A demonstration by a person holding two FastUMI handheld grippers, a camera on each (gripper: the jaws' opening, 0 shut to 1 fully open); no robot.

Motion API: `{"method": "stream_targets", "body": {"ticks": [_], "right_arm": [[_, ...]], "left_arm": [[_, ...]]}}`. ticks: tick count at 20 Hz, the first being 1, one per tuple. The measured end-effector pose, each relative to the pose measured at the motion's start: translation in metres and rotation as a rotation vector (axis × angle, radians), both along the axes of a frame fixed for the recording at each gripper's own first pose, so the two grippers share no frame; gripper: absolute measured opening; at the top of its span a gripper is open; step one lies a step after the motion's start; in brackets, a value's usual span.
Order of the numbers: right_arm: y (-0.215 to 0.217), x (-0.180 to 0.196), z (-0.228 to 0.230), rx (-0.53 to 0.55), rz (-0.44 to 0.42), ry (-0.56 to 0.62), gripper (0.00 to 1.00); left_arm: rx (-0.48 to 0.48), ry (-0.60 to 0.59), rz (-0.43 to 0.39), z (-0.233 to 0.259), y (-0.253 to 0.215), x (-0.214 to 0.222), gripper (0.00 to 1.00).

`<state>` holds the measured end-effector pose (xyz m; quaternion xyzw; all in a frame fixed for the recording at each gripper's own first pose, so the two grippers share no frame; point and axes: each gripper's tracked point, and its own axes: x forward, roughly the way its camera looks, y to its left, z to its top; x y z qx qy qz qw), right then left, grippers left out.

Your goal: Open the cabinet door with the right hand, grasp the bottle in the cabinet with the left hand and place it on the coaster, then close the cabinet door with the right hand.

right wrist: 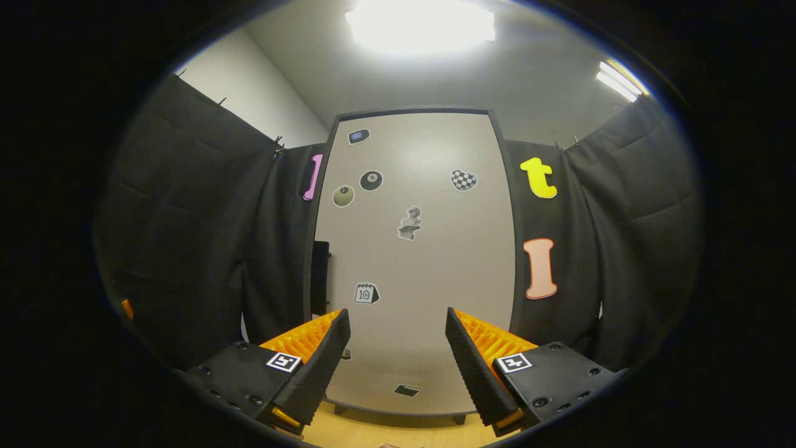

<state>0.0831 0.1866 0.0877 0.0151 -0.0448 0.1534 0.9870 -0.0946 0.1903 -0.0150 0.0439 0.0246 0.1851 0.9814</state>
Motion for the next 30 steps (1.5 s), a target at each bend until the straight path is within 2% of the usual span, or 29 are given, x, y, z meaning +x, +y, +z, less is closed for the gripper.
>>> {"method": "stream_targets", "body": {"ticks": [11,20,29,30], "right_arm": [[0.079,0.030,0.016,-0.020,0.066,-0.002,0.97],[0.131,0.068,0.005,0.013,0.093,0.109,0.97],[0.165,0.103,0.000,-0.034,0.061,0.170,0.98],[0.166,0.107,-0.001,-0.038,0.048,0.173,0.94]], "left_arm": [[0.002,0.024,0.062,-0.017,0.043,-0.018,0.88],[-0.001,0.058,0.112,-0.032,0.082,-0.026,0.90],[-0.007,0.066,0.128,-0.043,0.106,-0.033,0.88],[-0.007,0.065,0.129,-0.045,0.108,-0.034,0.88]]}}
